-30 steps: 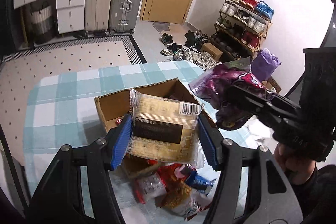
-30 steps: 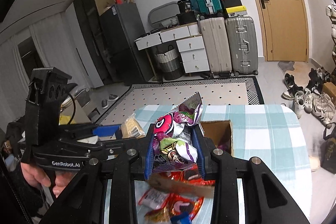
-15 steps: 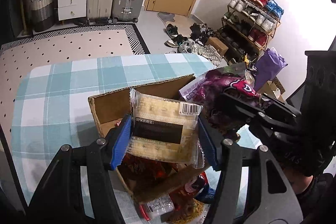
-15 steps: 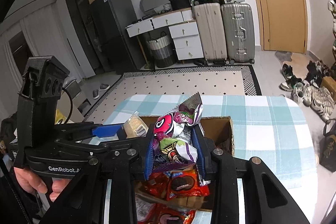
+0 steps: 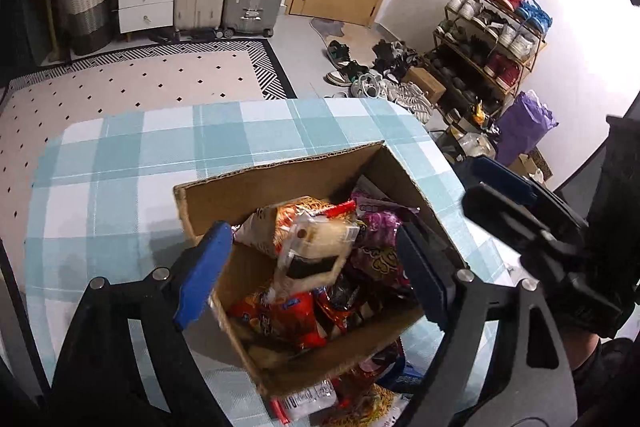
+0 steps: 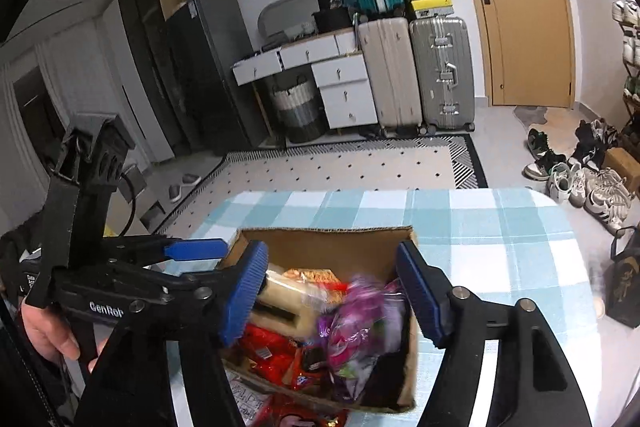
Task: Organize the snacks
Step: 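Carry both packs over the box and open both grippers to drop them, then move both tools back over the remaining snacks on the table, then grasp the noodle snack bag with the left gripper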
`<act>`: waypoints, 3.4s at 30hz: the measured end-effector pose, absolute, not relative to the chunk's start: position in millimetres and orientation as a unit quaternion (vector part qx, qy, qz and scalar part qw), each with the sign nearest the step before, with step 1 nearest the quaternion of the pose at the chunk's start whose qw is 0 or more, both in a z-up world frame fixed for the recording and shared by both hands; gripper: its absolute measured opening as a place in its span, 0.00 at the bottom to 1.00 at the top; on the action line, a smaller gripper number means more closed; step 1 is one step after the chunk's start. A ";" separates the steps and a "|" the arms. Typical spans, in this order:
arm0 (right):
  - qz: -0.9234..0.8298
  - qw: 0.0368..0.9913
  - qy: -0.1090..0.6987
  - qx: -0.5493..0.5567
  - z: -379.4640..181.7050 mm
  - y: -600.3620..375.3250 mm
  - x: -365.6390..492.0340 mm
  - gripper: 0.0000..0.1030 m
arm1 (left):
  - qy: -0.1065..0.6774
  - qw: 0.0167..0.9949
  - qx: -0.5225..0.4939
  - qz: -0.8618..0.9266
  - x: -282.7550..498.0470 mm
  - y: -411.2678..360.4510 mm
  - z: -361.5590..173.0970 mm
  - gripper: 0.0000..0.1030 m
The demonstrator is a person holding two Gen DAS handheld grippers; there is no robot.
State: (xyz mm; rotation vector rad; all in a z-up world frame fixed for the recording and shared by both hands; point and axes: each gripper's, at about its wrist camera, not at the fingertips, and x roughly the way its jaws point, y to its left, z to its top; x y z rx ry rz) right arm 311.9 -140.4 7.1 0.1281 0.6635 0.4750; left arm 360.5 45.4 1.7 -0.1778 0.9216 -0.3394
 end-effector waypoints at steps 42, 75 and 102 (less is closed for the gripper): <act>0.224 0.941 0.252 0.027 85.0 -177.8 112.3 0.78 | 0.363 0.924 -0.050 -0.106 159.6 32.6 76.0 0.95; 0.218 0.927 0.300 0.047 1.4 -189.8 62.7 0.80 | 0.398 0.910 -0.077 -0.090 110.6 17.7 -36.1 0.99; 0.197 0.920 0.330 0.079 -39.4 -209.6 59.6 0.80 | 0.444 0.875 -0.122 -0.150 183.3 -10.2 -140.3 0.39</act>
